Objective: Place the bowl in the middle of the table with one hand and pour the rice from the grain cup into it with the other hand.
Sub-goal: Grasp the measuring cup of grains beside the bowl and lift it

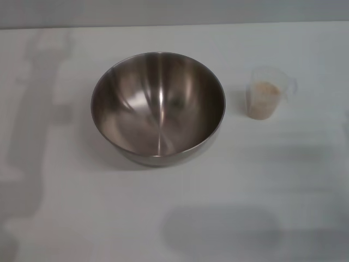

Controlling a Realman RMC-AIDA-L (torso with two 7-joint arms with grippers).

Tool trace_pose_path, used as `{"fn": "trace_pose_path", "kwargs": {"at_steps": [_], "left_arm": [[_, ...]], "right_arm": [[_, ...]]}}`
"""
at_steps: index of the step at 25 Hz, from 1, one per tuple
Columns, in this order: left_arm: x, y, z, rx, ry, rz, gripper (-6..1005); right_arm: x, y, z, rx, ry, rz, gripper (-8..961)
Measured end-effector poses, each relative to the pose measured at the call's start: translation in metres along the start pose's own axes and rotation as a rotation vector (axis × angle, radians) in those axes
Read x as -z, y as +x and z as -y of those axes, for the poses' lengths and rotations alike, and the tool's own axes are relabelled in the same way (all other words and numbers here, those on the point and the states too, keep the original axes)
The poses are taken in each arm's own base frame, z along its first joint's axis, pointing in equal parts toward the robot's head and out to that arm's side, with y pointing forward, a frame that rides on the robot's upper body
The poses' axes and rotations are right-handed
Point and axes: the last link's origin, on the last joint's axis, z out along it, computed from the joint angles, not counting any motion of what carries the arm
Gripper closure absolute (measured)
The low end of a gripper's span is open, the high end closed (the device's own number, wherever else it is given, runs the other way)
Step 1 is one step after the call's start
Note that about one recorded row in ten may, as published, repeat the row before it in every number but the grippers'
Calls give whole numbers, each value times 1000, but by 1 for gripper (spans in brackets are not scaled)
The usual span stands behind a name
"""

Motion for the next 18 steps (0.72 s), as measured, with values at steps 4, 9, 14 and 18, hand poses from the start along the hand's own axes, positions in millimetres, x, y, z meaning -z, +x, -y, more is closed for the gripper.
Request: {"fn": "trace_pose_path", "kwargs": {"at_steps": [4, 9, 14, 18], "left_arm": [[22, -26, 3, 106, 62, -41, 197], [58, -63, 2, 161, 47, -67, 197], [102, -104, 4, 212, 14, -95, 197], [123, -129, 10, 230, 4, -4, 197]], "right_arm": [[1, 0, 0, 2, -5, -1, 274], [5, 0, 2, 8, -5, -9, 274], [12, 3, 4, 24, -15, -42, 274], [17, 10, 3, 28, -31, -97, 274]]}}
